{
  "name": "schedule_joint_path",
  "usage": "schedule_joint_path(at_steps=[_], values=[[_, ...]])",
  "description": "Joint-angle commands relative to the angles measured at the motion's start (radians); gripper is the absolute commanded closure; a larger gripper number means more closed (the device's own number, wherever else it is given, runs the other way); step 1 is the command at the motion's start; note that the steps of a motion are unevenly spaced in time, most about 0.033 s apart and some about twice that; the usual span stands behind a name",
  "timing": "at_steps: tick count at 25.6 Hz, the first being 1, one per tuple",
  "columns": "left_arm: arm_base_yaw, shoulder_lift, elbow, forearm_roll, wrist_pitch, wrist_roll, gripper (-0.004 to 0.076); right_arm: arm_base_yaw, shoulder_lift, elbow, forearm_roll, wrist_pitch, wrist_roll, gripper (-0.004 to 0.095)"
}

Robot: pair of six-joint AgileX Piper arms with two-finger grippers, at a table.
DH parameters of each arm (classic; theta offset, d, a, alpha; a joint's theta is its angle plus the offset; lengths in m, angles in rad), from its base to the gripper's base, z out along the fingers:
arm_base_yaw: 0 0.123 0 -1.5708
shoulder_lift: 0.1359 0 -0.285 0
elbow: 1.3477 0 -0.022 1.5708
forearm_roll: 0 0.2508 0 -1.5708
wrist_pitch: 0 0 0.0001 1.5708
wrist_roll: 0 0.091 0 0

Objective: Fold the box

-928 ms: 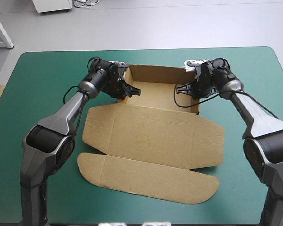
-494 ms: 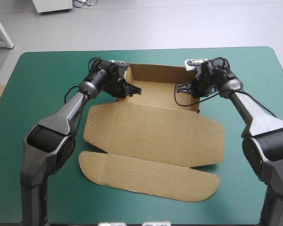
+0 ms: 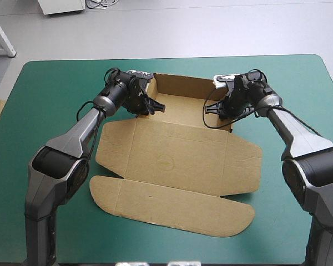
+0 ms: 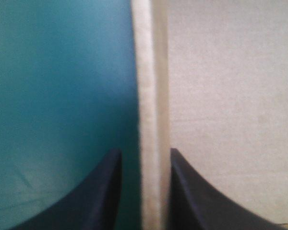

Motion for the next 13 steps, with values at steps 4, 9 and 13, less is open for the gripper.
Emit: schedule_joint_path(at_steps=[4,9,13], values=[[0.005,-0.115,-0.034,0.006,-0.028,0.002,0.0173,-0.002,-0.111,-0.061,0.023,-0.017,-0.013,0.0383],[0.005,-0.125,-0.132,-0.083,0.014,0.025,0.0174,-0.011,-0.165,-0.109,0.023,0.02,-0.011,0.0383],[0.005,-0.138,-0.206,-0.085,0.105,0.065,0.0174,-0.011,-0.226,-0.109,0.011,0.041,-0.011,0.0384]])
